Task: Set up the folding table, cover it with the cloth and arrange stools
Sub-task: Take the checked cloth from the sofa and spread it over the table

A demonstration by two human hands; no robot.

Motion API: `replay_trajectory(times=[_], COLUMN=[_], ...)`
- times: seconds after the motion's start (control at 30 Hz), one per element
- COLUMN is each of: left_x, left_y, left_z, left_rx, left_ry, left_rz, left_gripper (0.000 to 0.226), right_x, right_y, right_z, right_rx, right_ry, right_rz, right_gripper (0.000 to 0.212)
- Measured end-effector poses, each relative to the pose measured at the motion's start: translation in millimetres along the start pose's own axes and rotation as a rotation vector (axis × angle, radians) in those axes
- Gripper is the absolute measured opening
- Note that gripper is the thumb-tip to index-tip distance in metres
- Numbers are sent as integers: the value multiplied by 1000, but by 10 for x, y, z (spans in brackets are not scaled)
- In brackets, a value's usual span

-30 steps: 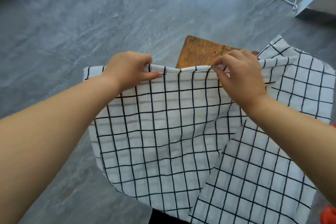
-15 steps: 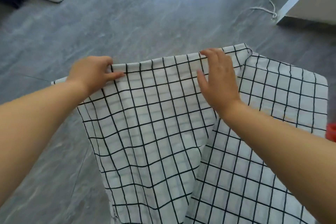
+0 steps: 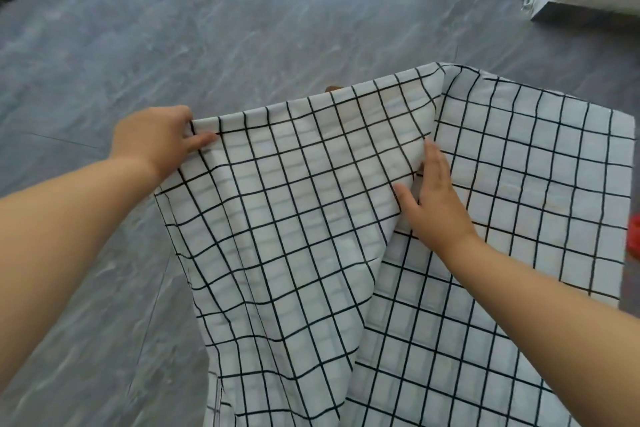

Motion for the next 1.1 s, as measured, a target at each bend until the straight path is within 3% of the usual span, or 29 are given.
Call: replay_trajectory(times=[0.2, 0.37, 0.47, 0.6, 0.87, 1.1], left_x=[60, 20, 45, 121, 230, 315], left_y=[23, -3, -15, 49, 77, 95], left_z=[-9, -90, -200, -232, -468, -859], left_rx=[-20, 45, 96, 124, 143, 108], left_ry=[50, 39, -4, -16, -50, -144], left_rz=[-1, 27, 14, 8, 128, 103], left_gripper=[48, 50, 50, 45, 30, 15], right_x=[18, -26, 9, 149, 520, 641], right_y=[-76, -21, 17, 131, -40, -83], right_z=[-142, -177, -190, -314, -494, -500], right_rx=[36, 39, 44, 124, 471, 388], right_ry=[-9, -9, 4, -32, -46, -142], right_rz=[170, 216, 172, 14, 237, 190], right_gripper=[69, 76, 77, 61, 61, 61])
Point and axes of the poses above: each hand's wrist, its own x-axis away from the middle knuckle, its own y-axis out of the back of the hand, z = x × y, the point moved 4 cm from there along -x, towards the middle knuckle, and after that the axes turned 10 degrees about -y, right-handed, at the moved point
